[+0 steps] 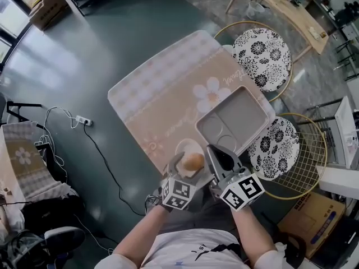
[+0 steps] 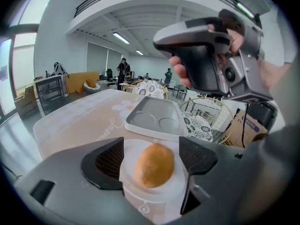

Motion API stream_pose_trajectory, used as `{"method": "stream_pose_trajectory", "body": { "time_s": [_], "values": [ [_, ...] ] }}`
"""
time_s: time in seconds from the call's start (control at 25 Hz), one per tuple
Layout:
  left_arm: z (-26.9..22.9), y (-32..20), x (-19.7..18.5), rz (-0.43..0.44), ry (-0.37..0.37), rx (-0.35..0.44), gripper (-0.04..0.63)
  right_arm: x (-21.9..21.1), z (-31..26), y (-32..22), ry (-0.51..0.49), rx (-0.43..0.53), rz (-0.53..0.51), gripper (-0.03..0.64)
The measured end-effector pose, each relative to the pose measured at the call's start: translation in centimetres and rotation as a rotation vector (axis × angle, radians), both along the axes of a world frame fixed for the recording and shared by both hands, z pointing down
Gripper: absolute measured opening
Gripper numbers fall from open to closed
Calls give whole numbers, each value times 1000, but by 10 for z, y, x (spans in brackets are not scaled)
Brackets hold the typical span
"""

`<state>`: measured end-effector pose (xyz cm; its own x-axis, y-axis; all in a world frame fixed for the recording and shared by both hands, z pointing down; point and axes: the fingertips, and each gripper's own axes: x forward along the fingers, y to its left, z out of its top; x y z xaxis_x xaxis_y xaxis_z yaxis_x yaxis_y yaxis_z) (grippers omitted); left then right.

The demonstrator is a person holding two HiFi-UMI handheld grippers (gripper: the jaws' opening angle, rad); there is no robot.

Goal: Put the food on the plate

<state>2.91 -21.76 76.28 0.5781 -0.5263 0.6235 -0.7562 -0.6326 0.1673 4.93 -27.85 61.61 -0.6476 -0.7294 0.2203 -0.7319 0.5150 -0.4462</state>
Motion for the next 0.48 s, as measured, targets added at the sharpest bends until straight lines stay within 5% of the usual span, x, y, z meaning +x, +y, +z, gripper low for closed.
{"method": "stream_pose_trajectory", "body": {
  "time_s": [0.28, 0.48],
  "values": [
    [-53, 8, -6, -19, 43, 35, 345, 1, -30, 12, -5, -12, 7, 12],
    [-104, 9, -11, -61, 111, 78, 156, 1, -57, 24, 15, 0, 0, 12]
  ]
}}
